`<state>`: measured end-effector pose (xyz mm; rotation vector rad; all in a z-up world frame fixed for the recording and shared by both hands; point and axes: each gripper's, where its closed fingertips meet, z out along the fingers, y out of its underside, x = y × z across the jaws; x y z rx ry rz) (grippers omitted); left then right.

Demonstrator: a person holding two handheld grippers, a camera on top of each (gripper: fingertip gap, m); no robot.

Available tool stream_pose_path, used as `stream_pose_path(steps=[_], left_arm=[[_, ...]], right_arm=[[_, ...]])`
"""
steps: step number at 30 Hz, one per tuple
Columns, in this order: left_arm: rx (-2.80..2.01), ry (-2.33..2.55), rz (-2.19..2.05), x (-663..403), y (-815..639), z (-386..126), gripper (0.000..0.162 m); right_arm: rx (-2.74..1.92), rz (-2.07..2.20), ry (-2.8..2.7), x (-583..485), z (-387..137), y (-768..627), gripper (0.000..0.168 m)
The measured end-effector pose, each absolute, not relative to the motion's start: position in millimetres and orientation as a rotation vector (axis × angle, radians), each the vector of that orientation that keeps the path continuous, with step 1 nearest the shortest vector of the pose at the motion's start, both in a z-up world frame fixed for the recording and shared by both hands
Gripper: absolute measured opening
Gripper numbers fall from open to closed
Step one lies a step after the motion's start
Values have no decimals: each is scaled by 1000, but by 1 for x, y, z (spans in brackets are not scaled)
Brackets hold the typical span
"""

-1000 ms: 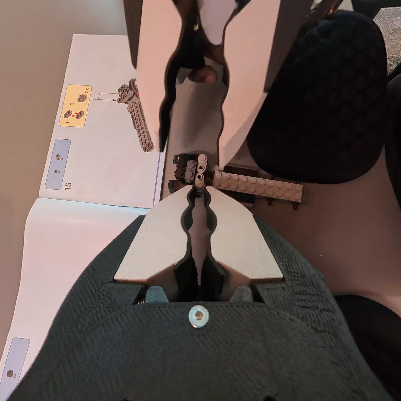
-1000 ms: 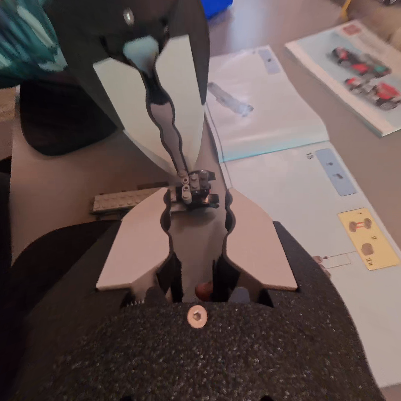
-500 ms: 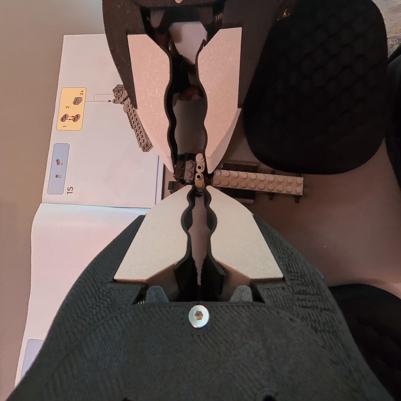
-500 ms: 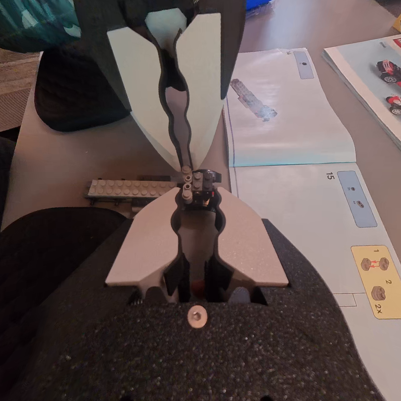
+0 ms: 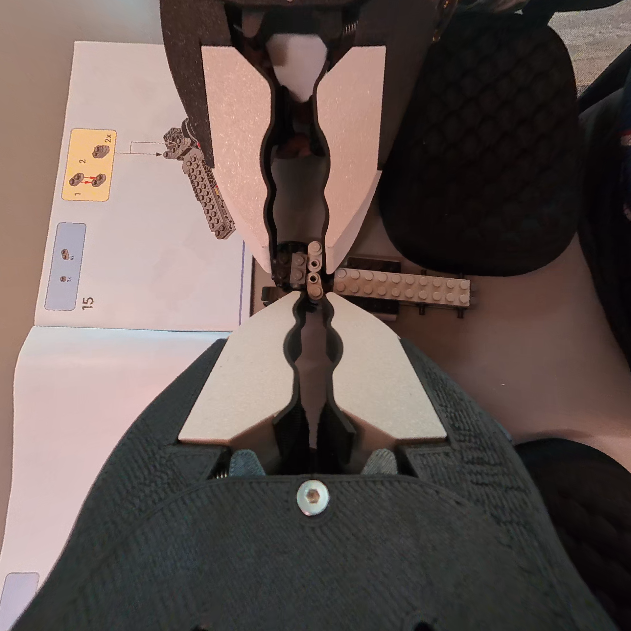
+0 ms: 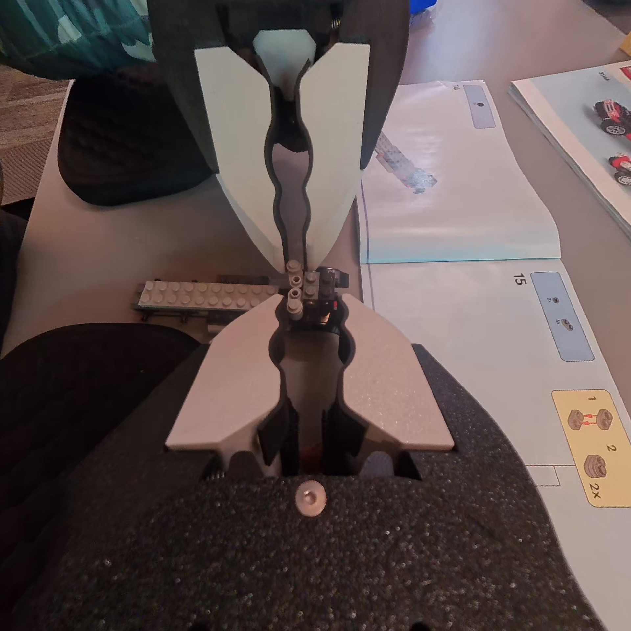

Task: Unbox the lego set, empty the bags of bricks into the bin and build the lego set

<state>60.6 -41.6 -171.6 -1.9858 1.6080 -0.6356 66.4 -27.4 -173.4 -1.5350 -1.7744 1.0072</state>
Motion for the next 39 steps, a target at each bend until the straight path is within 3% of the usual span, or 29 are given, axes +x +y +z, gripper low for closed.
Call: stream_pose_path(steps=[1,3,10,15,39], left_arm=[[-1989,1606,-632,60,-41,-171,9],[-1995,1580,-614,60,-39,-171,12],[-1889,1545,-581,58,-32,-176,55],[-1843,1513,-710,61,-33,-174,32],[-1791,1478,-839,61,-36,-171,25]], right_arm=[[-1536,1008,-1774,66,-173,-27,27],[-1541,1009,-1770,66,-173,-26,27],[-1523,1020,-1792,66,-173,-27,28],[-1502,1034,-1818,65,-173,-29,28],[-1484,1059,-1847,65,-174,-30,28]])
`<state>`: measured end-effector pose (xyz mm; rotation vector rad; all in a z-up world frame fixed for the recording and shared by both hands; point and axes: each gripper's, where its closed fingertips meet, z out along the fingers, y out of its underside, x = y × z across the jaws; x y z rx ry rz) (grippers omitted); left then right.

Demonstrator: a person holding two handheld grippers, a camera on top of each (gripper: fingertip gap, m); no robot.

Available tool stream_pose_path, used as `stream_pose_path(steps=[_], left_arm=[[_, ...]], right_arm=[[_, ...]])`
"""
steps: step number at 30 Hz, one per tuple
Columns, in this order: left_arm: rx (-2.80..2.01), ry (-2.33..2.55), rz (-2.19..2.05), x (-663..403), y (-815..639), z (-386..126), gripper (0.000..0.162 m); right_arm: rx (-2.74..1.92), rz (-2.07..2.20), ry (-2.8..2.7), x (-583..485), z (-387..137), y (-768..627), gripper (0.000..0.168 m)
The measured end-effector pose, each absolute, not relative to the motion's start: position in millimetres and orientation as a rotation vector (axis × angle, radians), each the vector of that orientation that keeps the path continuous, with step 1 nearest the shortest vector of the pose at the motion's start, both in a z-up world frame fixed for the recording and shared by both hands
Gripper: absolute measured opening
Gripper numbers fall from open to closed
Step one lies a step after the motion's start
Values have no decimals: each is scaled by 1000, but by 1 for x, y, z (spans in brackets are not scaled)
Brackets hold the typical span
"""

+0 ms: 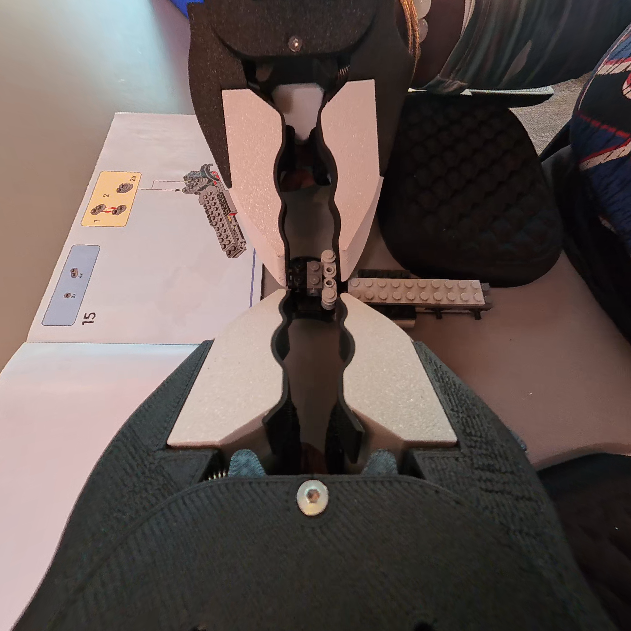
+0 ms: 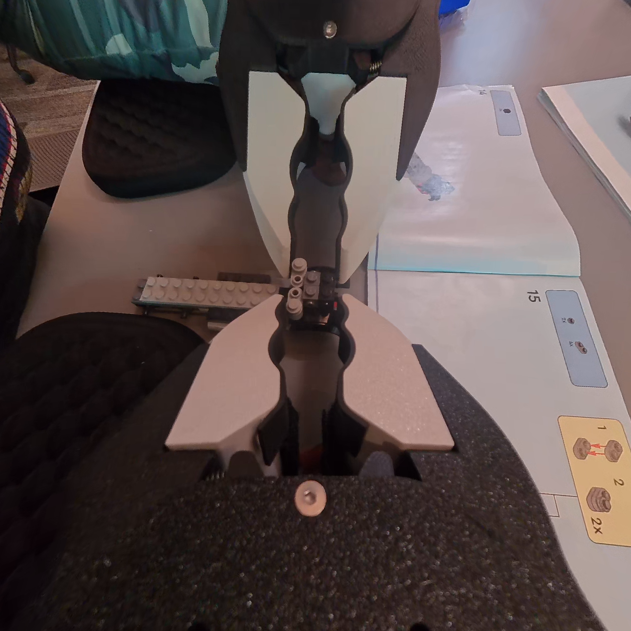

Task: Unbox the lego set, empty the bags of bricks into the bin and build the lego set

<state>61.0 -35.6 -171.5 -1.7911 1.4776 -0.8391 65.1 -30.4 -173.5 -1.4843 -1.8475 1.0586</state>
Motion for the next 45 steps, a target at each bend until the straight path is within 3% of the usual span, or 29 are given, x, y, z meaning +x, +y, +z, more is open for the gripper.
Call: stream_pose_path(steps=[5,8,14,18,32,34,39,45], left_arm=[[-1799,1468,-820,62,-37,-171,27],[-1801,1466,-785,59,-38,-172,34],[-1852,1402,-827,56,-32,-174,50],[-1878,1425,-855,59,-34,-177,35],[-1847,1453,-788,59,-37,-179,34],[-1854,1445,-828,58,-40,-177,40],[-1857,1237,-981,60,-36,-157,45],[-1923,1201,-1015,61,-33,-162,29]], right_arm=[[-1480,1049,-1848,65,-174,-31,28],[-1510,1057,-1823,66,-173,-28,44],[-1571,1107,-1772,74,-172,-27,43],[-1565,1126,-1780,72,-171,-29,34],[-1528,1110,-1802,73,-170,-31,34],[-1549,1138,-1769,75,-167,-30,42],[-1580,1203,-1625,77,-151,-28,37],[-1654,1272,-1558,73,-156,-23,25]])
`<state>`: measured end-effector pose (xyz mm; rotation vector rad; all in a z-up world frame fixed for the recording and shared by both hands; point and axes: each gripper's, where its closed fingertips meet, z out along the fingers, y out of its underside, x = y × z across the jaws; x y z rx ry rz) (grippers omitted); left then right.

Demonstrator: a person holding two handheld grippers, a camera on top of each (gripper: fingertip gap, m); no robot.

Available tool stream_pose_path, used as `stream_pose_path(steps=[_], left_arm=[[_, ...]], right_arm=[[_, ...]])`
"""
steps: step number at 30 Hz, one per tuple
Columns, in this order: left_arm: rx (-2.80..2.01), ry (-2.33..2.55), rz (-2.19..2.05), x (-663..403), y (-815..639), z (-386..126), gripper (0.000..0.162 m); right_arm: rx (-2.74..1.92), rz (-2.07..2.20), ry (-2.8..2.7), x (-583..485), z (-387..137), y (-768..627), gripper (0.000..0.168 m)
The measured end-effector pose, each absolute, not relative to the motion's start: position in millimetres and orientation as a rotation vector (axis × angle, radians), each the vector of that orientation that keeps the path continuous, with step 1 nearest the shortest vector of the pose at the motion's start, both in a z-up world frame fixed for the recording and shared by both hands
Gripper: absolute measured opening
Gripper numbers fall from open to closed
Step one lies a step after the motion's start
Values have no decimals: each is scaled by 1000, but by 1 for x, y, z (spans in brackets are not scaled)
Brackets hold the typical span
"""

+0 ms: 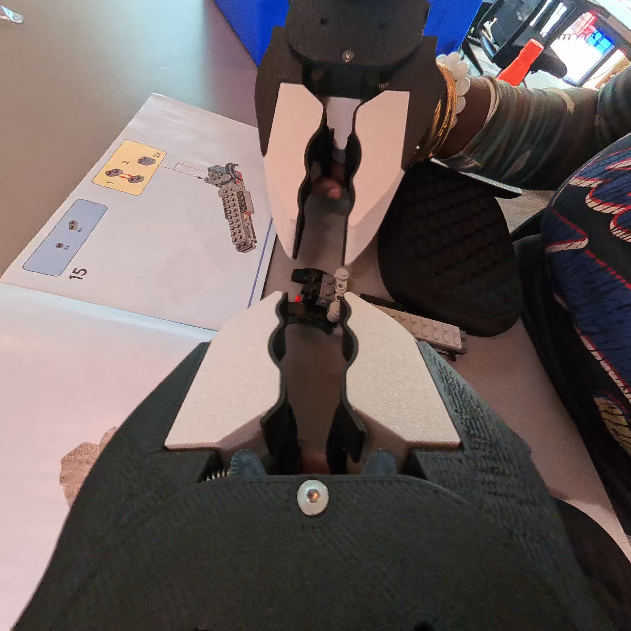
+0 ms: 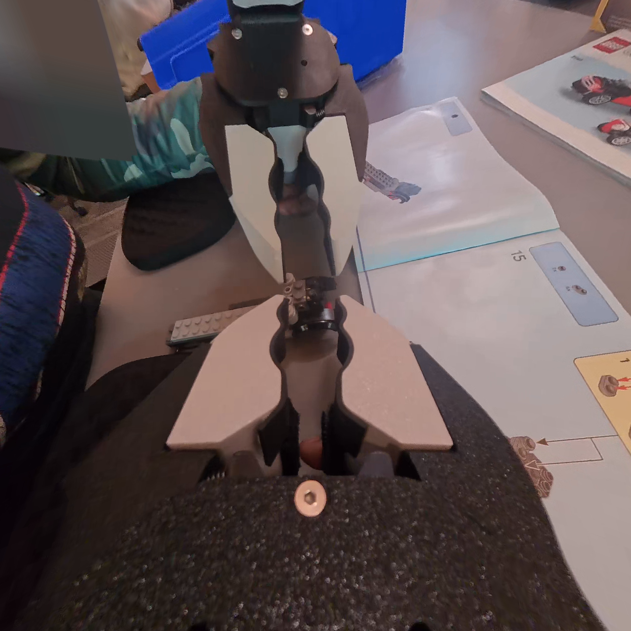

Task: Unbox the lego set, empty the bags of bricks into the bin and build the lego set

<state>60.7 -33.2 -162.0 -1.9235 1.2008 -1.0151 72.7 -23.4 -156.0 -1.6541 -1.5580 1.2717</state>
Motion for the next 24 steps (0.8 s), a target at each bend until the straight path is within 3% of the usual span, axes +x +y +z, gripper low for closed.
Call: stream_pose_path(steps=[24], left_arm=[[-1936,1199,-985,57,-31,-164,23]], right_arm=[[-1676,1213,-1596,72,-163,-23,26]])
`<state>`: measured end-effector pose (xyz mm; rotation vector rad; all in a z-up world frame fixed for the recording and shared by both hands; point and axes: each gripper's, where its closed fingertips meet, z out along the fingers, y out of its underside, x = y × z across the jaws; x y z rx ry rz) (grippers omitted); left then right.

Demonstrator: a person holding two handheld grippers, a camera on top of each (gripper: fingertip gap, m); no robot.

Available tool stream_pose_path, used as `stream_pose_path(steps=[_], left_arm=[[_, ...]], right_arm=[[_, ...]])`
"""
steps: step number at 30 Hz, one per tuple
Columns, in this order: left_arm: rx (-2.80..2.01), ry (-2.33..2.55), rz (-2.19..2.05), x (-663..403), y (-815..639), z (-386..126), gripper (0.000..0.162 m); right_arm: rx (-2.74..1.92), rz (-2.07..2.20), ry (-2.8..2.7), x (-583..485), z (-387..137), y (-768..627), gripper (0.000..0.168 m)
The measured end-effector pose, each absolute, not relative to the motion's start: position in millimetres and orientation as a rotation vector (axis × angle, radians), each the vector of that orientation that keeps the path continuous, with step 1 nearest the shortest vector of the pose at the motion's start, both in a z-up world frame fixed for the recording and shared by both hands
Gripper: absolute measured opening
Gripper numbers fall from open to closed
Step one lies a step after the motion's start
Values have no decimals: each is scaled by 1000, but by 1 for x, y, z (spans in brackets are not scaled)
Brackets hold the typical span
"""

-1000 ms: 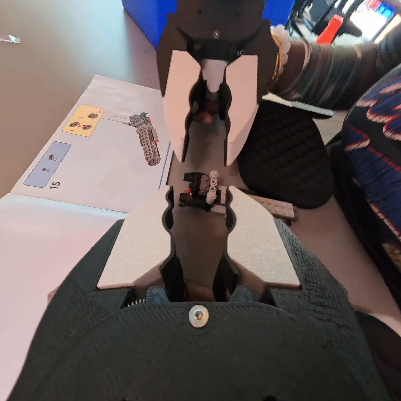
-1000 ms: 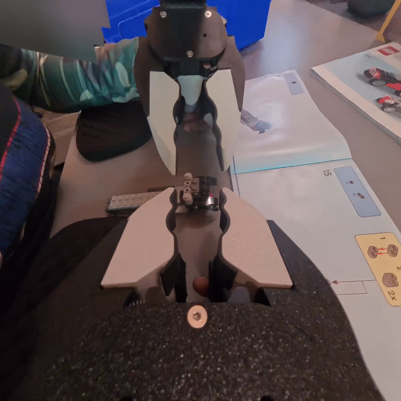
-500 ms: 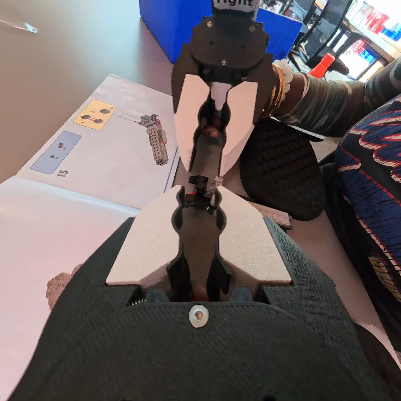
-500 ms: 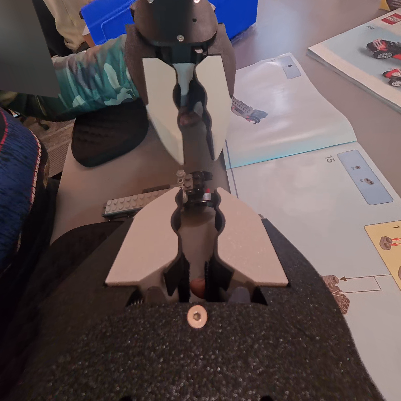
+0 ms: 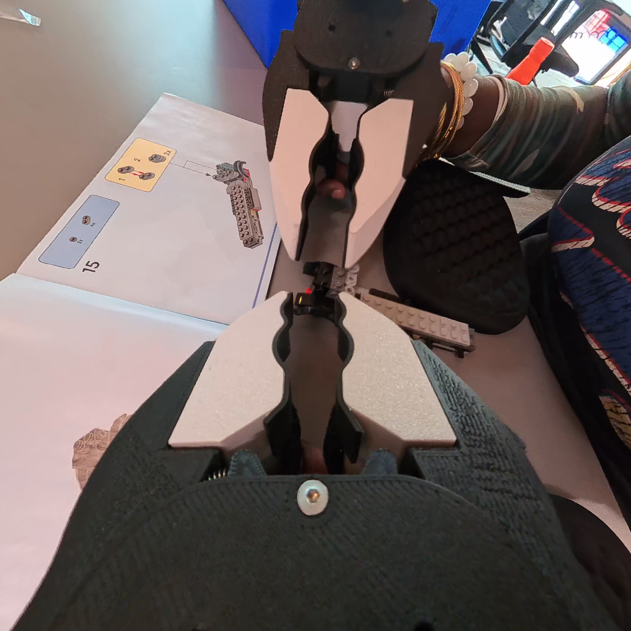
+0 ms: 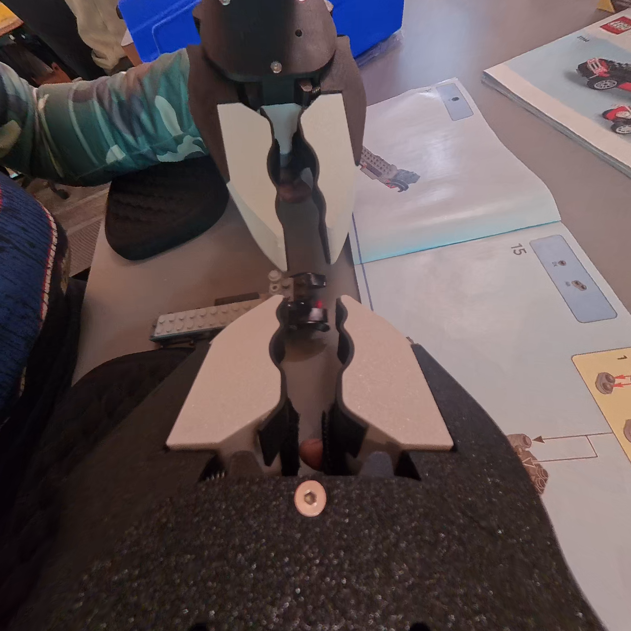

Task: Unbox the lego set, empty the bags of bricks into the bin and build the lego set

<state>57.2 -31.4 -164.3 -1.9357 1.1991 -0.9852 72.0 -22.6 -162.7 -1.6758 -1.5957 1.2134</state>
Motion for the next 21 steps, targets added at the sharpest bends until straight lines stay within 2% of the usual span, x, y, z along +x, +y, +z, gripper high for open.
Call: stream_pose_path(steps=[6,16,21], left_arm=[[-1920,1217,-927,54,-28,-164,26],[-1716,1026,-707,47,-2,-135,29],[-1631,774,-587,27,19,-117,30]], right_arm=[[-1660,1226,-1595,71,-161,-23,36],[-1469,1099,-1310,83,-127,8,28],[-1358,965,-1154,96,-110,27,30]])
